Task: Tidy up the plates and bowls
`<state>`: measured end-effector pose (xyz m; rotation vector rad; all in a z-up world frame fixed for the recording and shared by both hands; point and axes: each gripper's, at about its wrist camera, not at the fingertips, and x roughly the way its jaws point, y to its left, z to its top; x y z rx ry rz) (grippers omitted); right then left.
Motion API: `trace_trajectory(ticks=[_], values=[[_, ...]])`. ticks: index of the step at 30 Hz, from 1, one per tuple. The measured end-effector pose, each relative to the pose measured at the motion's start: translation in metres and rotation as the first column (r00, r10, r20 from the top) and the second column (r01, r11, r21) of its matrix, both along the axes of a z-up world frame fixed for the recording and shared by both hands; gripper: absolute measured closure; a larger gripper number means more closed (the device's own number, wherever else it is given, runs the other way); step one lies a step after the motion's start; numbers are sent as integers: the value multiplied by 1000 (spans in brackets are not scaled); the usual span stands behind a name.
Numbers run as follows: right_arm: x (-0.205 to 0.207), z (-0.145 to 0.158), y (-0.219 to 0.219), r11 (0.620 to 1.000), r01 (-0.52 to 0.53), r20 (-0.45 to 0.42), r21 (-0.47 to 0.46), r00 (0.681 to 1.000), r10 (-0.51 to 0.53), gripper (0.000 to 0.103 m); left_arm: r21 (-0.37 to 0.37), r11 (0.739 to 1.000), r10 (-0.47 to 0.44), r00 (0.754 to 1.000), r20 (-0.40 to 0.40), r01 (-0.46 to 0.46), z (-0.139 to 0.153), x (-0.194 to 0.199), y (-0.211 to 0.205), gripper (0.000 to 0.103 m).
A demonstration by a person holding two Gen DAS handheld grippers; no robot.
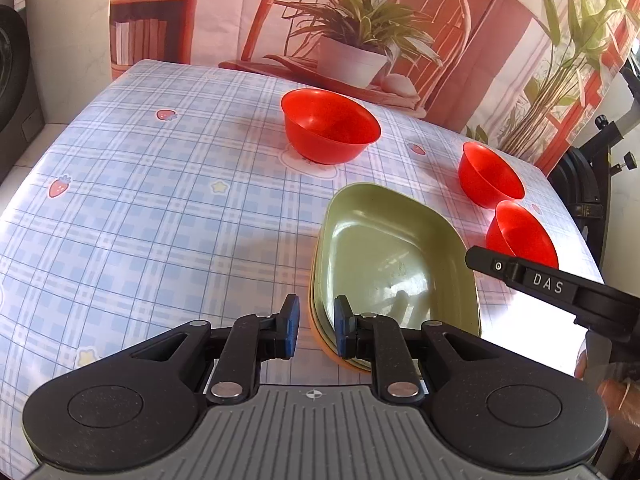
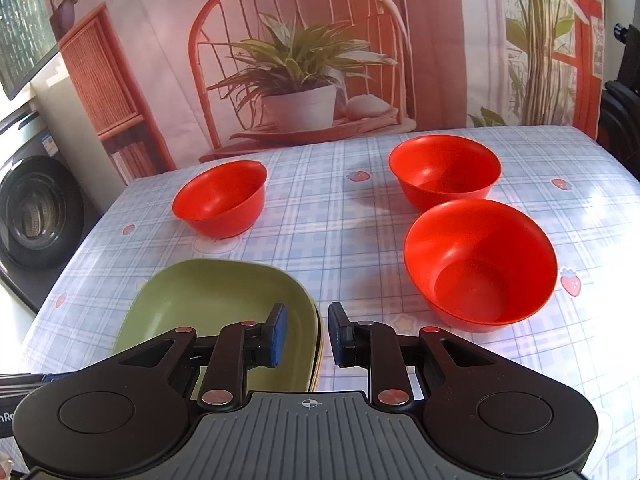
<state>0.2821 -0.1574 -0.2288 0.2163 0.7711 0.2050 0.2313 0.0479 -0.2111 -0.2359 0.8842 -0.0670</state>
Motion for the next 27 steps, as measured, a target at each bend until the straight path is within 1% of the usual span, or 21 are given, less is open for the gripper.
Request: trace_trajectory(ticks=[1, 3, 4, 6, 9, 11, 17, 27], values=[[-2, -1, 2, 1000, -10, -4, -3, 1000, 10, 81, 0, 1000, 6, 1000, 5, -6, 0, 1, 1, 84], [-6, -5, 5, 1000, -23, -18, -8, 1000, 23, 81, 2, 1000, 14, 1000, 7, -15, -2, 2, 1, 80], [-8, -6, 6, 1000, -24, -27, -11, 999, 24, 81, 6, 1000, 19, 1000, 8, -19, -3, 2, 1, 75], [-10, -8, 7, 1000, -22, -27, -23, 999, 21, 81, 12, 1000, 28, 1000, 12, -28, -4, 1, 2, 71], [-8, -11, 4, 1000, -1, -48, -31, 999, -1, 81, -7, 999, 37, 999, 8, -37, -7, 1, 5, 67], [-8, -13, 1, 999, 13, -55, -36, 998, -15, 81, -8, 999, 41, 999, 8, -41, -8, 1, 7, 63], [-9, -18, -7, 999, 30, -62, -19, 998, -31, 81, -15, 999, 44, 999, 14, -44, -12, -2, 10, 60], [-11, -12, -8, 999, 36, -48, -13, 998, -36, 80, -5, 999, 42, 999, 4, -42, -18, -2, 8, 59]])
